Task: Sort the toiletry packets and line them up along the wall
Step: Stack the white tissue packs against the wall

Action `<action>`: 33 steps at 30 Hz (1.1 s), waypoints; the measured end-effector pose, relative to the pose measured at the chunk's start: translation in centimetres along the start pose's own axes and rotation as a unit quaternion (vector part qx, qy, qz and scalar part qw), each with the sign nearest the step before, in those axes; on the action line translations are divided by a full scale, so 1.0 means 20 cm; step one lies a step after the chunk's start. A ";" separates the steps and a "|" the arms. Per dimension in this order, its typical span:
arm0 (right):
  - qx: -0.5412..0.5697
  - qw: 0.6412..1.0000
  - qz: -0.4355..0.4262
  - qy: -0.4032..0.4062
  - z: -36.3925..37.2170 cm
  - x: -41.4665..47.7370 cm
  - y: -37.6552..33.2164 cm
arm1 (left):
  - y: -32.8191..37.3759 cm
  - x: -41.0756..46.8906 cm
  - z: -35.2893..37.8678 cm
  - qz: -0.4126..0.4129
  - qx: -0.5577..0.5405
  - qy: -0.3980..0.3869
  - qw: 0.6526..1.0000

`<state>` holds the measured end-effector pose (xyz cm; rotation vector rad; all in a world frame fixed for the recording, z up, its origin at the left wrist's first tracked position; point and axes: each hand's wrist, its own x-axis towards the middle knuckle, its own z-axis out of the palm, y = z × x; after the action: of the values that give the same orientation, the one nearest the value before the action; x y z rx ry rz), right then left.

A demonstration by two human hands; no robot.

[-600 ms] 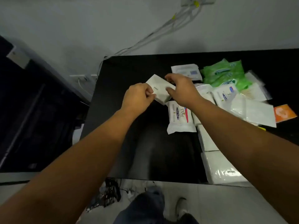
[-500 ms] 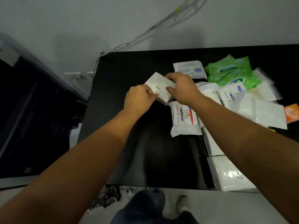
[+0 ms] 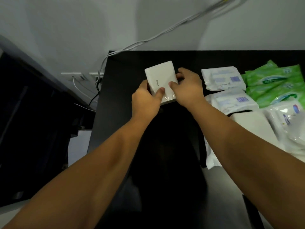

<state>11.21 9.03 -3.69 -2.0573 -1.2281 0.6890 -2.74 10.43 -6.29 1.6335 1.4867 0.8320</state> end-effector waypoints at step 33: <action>0.133 0.990 -0.008 -0.036 0.62 0.48 -0.48 | -0.27 0.88 -0.44 -0.033 0.046 0.060 0.997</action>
<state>1.17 24.22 -5.88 -1.8152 -1.1246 0.8749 -11.06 28.95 -6.96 1.6152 1.6747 0.8485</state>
